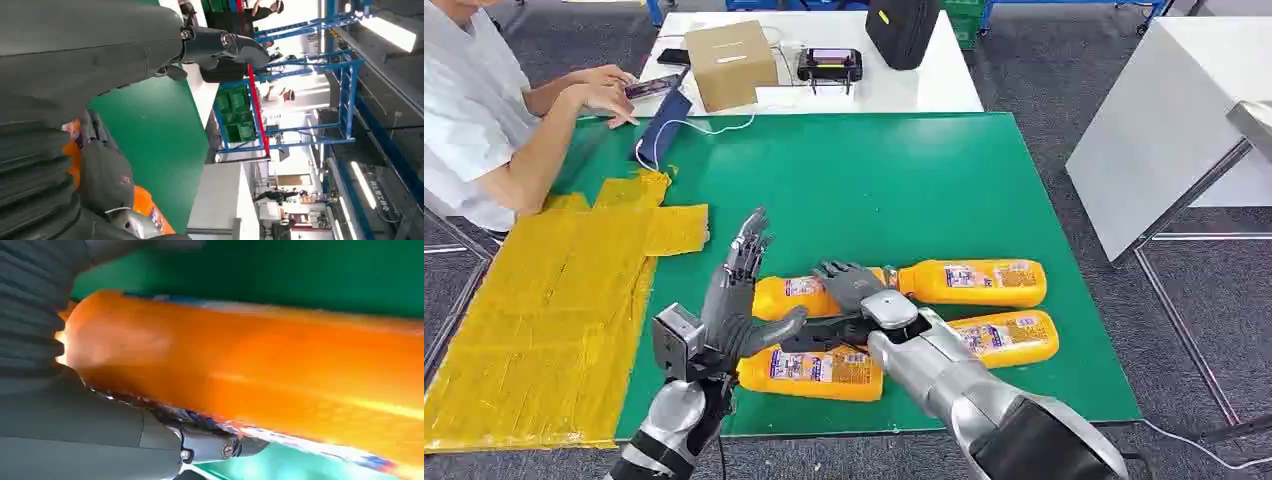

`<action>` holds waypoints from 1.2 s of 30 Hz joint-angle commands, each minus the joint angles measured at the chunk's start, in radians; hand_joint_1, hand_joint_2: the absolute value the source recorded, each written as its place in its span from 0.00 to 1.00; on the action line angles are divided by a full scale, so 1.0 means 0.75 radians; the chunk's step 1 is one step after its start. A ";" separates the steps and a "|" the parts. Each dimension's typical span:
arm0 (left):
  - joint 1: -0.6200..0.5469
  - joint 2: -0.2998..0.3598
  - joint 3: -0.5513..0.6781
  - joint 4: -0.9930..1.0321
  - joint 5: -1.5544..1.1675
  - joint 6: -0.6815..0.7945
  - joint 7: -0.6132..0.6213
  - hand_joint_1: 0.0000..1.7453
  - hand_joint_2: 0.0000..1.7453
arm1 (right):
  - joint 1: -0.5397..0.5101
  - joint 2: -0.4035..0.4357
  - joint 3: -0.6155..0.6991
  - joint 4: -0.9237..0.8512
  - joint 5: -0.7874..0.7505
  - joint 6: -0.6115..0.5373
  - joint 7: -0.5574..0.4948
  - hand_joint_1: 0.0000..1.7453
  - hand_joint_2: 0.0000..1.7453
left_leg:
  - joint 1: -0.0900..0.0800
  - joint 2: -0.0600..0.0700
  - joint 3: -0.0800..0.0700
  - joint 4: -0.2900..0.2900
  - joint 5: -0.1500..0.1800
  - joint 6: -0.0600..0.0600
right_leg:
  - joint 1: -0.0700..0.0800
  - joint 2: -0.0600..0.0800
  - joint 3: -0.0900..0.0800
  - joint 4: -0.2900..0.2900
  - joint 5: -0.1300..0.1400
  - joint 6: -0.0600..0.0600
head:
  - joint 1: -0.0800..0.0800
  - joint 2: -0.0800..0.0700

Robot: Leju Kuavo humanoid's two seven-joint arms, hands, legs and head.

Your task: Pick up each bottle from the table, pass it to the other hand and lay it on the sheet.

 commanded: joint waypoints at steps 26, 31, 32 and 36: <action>0.063 0.027 0.044 -0.025 -0.034 0.037 0.027 0.00 1.00 | 0.042 -0.139 -0.261 -0.242 -0.108 -0.737 -0.120 1.00 1.00 | 0.001 0.000 0.001 0.002 -0.001 -0.001 | 0.000 0.007 0.002 0.001 0.000 -0.001 | 0.001 0.000; 0.157 0.037 0.081 -0.077 -0.082 0.076 0.019 0.00 1.00 | 0.514 -0.192 -0.656 -1.349 -0.150 -0.908 -0.394 1.00 1.00 | 0.002 -0.001 0.001 -0.001 -0.001 -0.002 | 0.002 0.005 0.003 -0.002 0.001 0.000 | 0.001 0.000; 0.159 0.038 0.081 -0.078 -0.083 0.076 0.018 0.00 1.00 | 0.522 -0.201 -0.649 -1.371 -0.150 -0.900 -0.381 1.00 1.00 | 0.002 -0.004 0.000 -0.001 0.000 -0.001 | 0.002 0.001 0.003 -0.001 0.000 0.000 | 0.000 0.000; 0.185 0.039 0.097 -0.097 -0.092 0.096 0.012 0.00 1.00 | 0.590 -0.193 -0.679 -1.460 -0.341 -0.961 -0.460 1.00 1.00 | 0.002 -0.016 -0.007 0.001 0.000 -0.001 | 0.002 -0.008 -0.001 0.000 -0.002 0.000 | -0.003 0.000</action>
